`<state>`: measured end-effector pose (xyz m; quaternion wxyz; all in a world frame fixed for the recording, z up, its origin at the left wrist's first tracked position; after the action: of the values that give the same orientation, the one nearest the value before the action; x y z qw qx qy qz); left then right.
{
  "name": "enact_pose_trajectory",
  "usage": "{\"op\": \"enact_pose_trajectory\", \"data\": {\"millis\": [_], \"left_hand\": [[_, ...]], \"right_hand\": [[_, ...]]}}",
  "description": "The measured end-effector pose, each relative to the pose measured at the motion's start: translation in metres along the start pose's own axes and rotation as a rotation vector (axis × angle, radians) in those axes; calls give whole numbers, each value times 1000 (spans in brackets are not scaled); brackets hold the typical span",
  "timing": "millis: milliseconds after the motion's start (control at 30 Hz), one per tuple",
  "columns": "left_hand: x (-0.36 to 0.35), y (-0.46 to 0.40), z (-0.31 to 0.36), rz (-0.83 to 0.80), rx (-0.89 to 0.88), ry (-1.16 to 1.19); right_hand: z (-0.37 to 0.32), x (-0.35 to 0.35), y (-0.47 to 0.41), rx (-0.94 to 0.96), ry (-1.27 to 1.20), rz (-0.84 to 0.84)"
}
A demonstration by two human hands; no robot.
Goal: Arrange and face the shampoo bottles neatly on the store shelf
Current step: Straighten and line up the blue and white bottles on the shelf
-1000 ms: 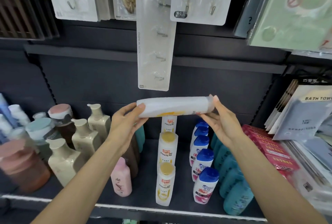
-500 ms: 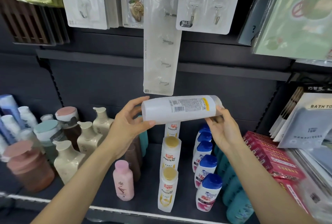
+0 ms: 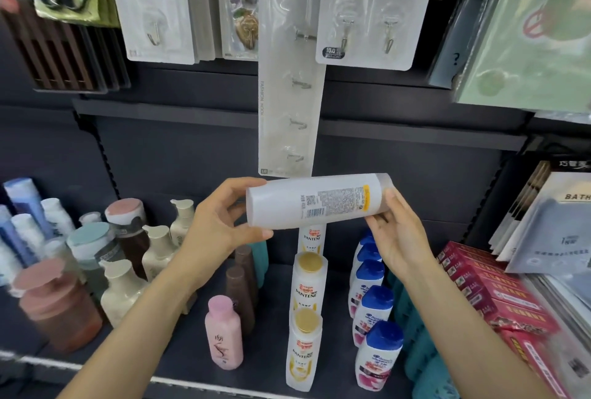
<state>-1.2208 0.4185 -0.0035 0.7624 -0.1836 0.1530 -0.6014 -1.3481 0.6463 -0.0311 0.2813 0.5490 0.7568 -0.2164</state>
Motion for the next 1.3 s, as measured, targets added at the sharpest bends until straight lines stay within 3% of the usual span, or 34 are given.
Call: {"op": "enact_pose_trajectory", "data": {"millis": [133, 267, 400, 667, 767, 900, 1000, 1100, 1200, 1300], "left_hand": [[4, -2, -15, 77, 156, 70], [4, -4, -37, 225, 324, 375], [-1, 1, -60, 256, 556, 563], [-12, -4, -91, 298, 805, 657], [-19, -9, -102, 247, 870, 563], [-24, -13, -119, 117, 931, 168], [-24, -19, -130, 74, 838, -166], [-29, -21, -140, -98, 738, -433], [-36, -19, -148, -239, 699, -465], [-38, -19, -154, -281, 698, -420]], "right_hand": [[1, 1, -1, -19, 67, 36], [2, 1, 0, -25, 69, -61], [-2, -4, -3, 22, 96, -123], [-10, -9, -7, 53, 205, -92], [-12, -10, -11, 103, 267, -14], [-14, -3, -17, 149, 386, 70], [-12, -1, -22, 199, 502, 108], [-5, 2, -27, 232, 567, 136], [3, 4, -36, 244, 662, 143], [18, 6, -49, 206, 817, 125]]}}
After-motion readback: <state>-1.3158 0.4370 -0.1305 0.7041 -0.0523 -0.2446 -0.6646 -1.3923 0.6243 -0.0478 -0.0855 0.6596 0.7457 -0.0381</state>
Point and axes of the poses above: each hand's wrist, its own y-axis away from the middle knuckle, its own x-axis out of the back of the hand, z = x × y, the point moved 5 cm from there along -y, towards the middle knuckle, and after that the axes turned 4 degrees about -x, right-handed, at the moved point
